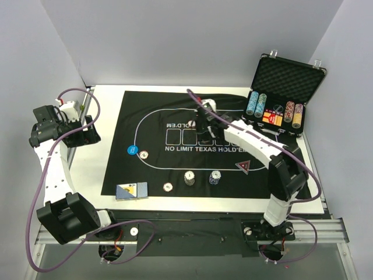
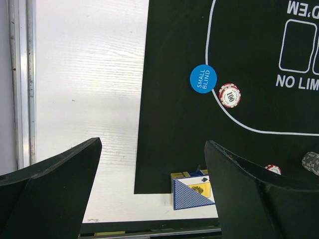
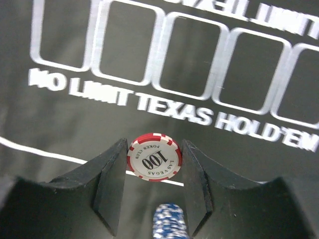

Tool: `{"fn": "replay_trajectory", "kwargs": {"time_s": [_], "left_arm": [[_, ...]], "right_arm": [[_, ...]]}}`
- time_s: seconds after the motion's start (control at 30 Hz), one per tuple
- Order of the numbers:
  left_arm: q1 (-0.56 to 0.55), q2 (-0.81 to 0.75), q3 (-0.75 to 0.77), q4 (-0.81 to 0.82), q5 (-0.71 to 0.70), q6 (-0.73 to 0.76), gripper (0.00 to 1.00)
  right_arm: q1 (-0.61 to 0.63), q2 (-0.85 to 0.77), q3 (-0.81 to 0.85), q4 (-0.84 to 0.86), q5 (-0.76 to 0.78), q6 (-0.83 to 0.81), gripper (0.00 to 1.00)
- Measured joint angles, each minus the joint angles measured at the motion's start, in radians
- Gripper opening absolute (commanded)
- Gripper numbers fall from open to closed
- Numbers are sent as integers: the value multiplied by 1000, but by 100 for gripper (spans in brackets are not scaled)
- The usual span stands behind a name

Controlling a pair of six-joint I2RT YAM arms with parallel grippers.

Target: Distribute texas hold em gaming equipment

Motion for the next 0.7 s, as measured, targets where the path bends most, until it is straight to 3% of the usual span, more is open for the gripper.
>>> {"fn": "replay_trajectory", "kwargs": {"time_s": [0.33,0.7], "left_arm": [[1,0,0,0,18,0,96],[1,0,0,0,29,0,96]], "right_arm": [[-177,-80,-337,26,55,80,29],[-230,-79,-435,68,109,166,26]]}}
